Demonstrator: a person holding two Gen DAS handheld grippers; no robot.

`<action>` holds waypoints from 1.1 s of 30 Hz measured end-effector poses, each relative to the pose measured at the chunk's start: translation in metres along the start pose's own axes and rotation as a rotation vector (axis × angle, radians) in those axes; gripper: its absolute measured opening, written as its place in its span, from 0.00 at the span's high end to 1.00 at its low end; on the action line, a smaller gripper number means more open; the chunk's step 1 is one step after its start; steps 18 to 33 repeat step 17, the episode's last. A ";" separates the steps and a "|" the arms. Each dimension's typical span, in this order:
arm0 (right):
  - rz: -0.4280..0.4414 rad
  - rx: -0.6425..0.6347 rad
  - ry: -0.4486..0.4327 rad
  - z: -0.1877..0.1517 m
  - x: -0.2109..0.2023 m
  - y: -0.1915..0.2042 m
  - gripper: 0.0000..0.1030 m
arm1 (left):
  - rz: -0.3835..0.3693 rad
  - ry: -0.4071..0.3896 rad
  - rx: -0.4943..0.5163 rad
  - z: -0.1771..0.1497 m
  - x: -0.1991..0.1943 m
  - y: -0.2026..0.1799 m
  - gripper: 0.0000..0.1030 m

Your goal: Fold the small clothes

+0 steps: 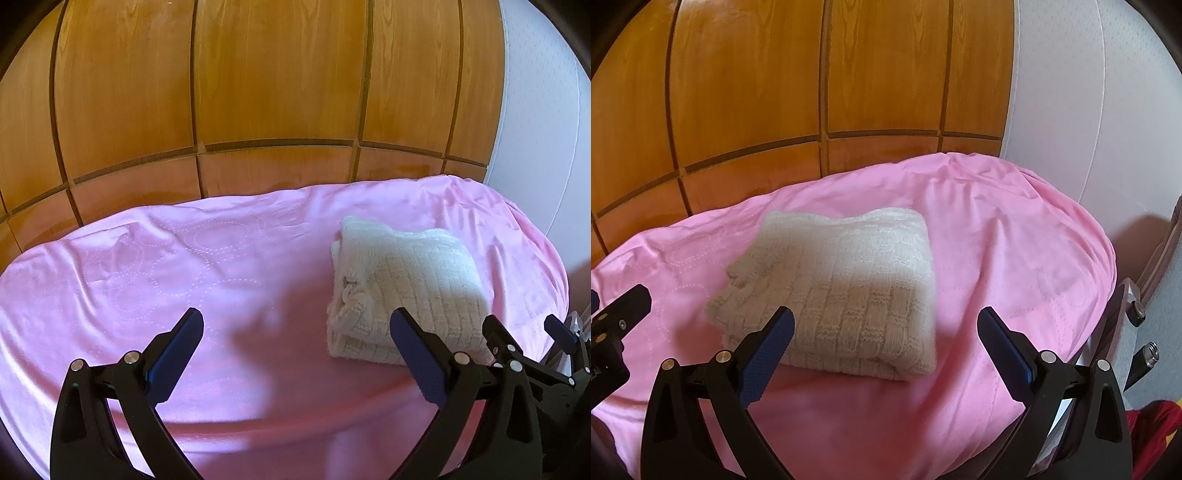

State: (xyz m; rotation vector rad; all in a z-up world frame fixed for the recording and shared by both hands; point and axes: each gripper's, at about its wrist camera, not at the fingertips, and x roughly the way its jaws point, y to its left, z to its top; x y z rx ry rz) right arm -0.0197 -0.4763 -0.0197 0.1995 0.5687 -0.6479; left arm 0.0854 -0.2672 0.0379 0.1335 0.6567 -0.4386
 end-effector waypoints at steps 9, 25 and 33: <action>0.004 -0.012 0.026 -0.006 0.007 0.004 0.04 | 0.011 0.001 -0.015 0.001 0.003 0.003 0.02; -0.005 0.003 0.025 -0.003 0.010 0.001 0.04 | 0.076 0.026 -0.044 -0.008 0.014 0.013 0.02; -0.005 0.003 0.025 -0.003 0.010 0.001 0.04 | 0.076 0.026 -0.044 -0.008 0.014 0.013 0.02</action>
